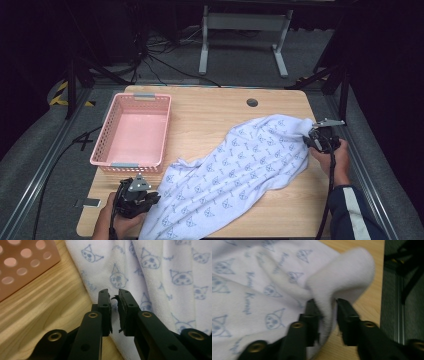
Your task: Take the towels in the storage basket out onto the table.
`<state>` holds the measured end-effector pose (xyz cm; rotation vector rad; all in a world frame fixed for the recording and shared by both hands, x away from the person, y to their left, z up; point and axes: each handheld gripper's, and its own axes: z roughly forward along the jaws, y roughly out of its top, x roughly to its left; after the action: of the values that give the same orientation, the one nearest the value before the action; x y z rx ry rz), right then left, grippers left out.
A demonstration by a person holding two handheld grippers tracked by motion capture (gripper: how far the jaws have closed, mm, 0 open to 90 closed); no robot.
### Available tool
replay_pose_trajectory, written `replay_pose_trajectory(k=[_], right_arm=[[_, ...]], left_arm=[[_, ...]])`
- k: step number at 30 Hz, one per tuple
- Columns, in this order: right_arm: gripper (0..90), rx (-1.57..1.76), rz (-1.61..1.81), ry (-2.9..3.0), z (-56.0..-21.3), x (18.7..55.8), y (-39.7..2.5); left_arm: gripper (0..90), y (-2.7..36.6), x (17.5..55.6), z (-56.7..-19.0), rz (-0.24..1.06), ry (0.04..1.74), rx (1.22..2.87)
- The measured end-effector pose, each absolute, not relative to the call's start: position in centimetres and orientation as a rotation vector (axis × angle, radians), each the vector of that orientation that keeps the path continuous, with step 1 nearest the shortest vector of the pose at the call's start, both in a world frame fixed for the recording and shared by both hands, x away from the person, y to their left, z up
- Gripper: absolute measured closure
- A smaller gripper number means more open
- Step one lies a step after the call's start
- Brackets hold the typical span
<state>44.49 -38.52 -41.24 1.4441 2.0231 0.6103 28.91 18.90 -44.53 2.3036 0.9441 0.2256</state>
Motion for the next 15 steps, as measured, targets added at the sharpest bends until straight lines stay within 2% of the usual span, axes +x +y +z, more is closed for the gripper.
replay_pose_trajectory(k=[1,2,3,4,10,15], right_arm=[[59.8,1.444,0.610,2.023,-41.2,44.5,-38.5],[55.6,1.449,0.606,2.017,-41.4,44.5,-38.7],[49.3,1.459,0.641,2.017,-41.3,44.0,-38.8],[49.3,1.459,0.641,2.017,-41.3,44.0,-38.8],[47.3,1.434,0.745,2.027,-40.3,41.9,-38.8],[48.5,1.471,0.671,2.041,-42.3,41.0,-39.4]], left_arm=[[75.2,18.9,28.9,-44.5,0.226,0.944,2.304],[75.2,18.4,28.9,-44.5,0.222,0.904,2.306],[70.4,17.5,28.7,-44.3,0.252,0.872,2.324],[66.5,17.5,28.7,-44.3,0.252,0.872,2.324],[65.4,14.5,29.1,-44.1,0.279,0.733,2.336],[66.2,13.3,30.1,-45.0,0.208,0.708,2.333]])
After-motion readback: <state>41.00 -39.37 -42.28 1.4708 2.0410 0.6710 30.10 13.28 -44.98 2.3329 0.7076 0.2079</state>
